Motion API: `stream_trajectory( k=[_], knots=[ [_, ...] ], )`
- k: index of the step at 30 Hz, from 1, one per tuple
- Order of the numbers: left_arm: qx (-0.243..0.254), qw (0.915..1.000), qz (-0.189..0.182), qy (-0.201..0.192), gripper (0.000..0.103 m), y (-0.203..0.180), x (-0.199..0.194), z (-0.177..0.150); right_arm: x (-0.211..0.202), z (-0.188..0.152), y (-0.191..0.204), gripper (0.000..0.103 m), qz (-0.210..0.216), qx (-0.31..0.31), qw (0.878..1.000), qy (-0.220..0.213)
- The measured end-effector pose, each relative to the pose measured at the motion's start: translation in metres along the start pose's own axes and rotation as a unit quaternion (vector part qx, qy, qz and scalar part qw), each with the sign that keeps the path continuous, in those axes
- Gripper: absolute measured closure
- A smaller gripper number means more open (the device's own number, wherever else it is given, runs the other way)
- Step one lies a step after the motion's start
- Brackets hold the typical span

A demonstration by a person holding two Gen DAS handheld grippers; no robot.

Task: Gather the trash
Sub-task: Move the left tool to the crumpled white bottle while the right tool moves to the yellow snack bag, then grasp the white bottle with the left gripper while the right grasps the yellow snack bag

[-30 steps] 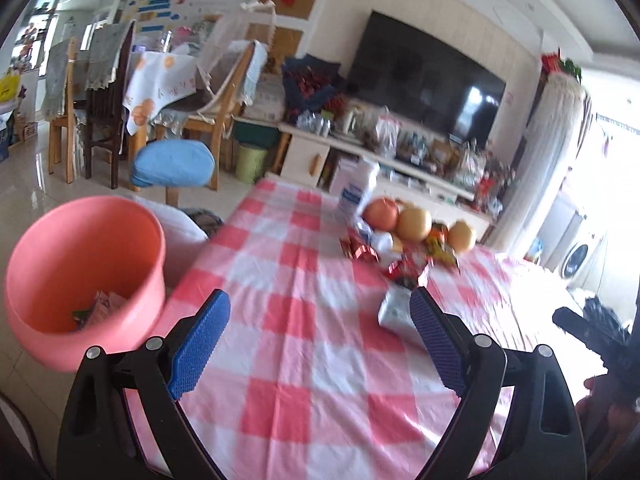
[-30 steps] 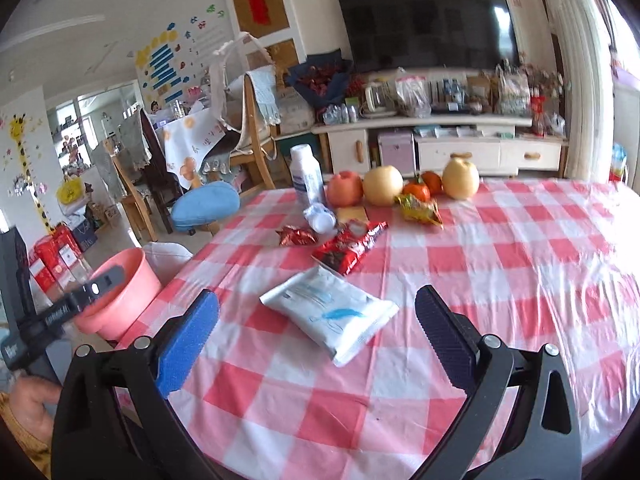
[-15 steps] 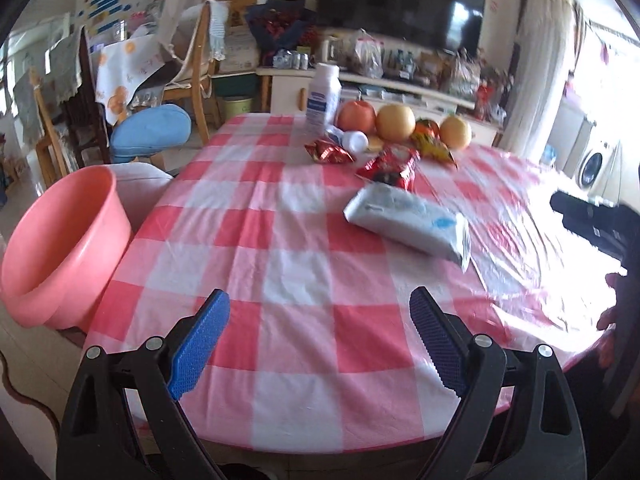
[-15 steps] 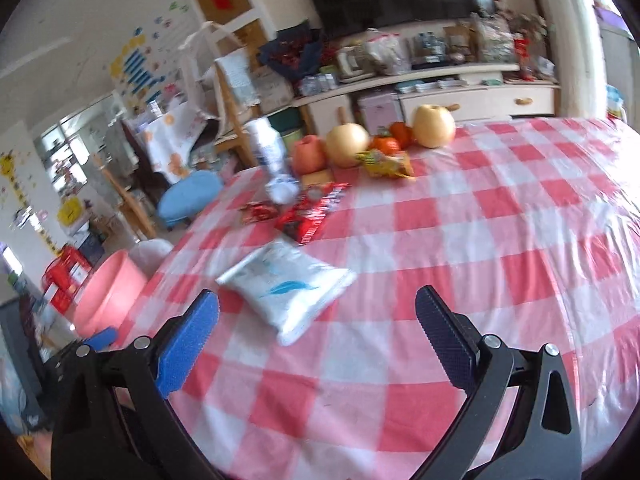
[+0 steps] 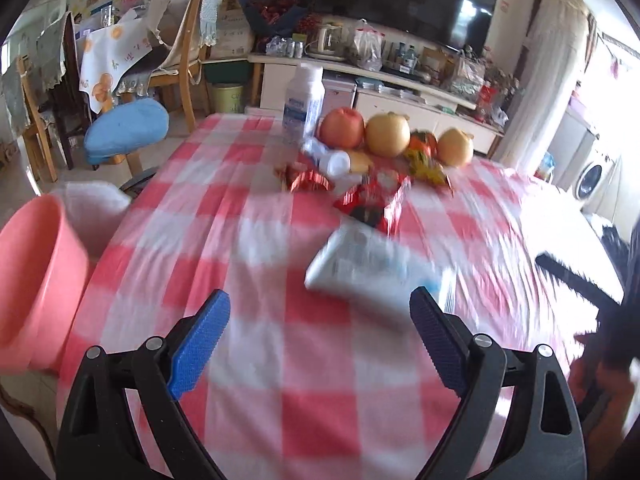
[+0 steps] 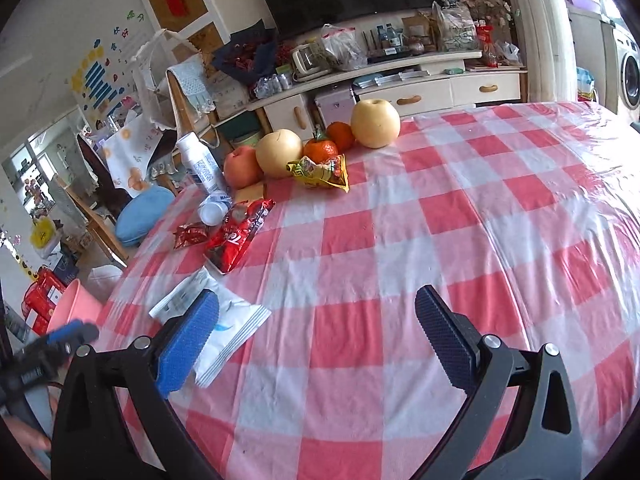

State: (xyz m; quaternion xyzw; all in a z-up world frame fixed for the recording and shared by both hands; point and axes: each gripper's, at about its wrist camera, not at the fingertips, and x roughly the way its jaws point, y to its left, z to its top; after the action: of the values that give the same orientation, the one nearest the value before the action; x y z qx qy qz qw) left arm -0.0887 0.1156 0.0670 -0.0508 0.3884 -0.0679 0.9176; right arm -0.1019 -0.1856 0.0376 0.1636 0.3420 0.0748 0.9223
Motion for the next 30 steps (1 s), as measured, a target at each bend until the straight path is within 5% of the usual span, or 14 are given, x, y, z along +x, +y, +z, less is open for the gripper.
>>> stream_trajectory(
  k=[12, 23, 26, 30],
  knots=[
    [-0.009, 0.9998, 0.011, 0.015, 0.012, -0.023, 0.106, 0.098, 0.076, 0.042, -0.015, 0.004, 0.033, 0.033, 0.999, 0.025],
    [-0.016, 0.9977, 0.043, 0.051, 0.012, -0.020, 0.193, 0.135, 0.130, 0.103, -0.032, 0.007, 0.039, 0.016, 0.999, 0.019],
    [-0.014, 0.9966, 0.050, 0.064, 0.012, -0.020, 0.210, 0.142, 0.150, 0.114, -0.036, 0.019, 0.040, 0.014, 0.999, 0.031],
    [-0.010, 0.9944, 0.066, 0.082, 0.013, -0.017, 0.228, 0.145, 0.174, 0.123, -0.037, 0.020, 0.051, 0.012, 0.997, 0.054]
  ],
)
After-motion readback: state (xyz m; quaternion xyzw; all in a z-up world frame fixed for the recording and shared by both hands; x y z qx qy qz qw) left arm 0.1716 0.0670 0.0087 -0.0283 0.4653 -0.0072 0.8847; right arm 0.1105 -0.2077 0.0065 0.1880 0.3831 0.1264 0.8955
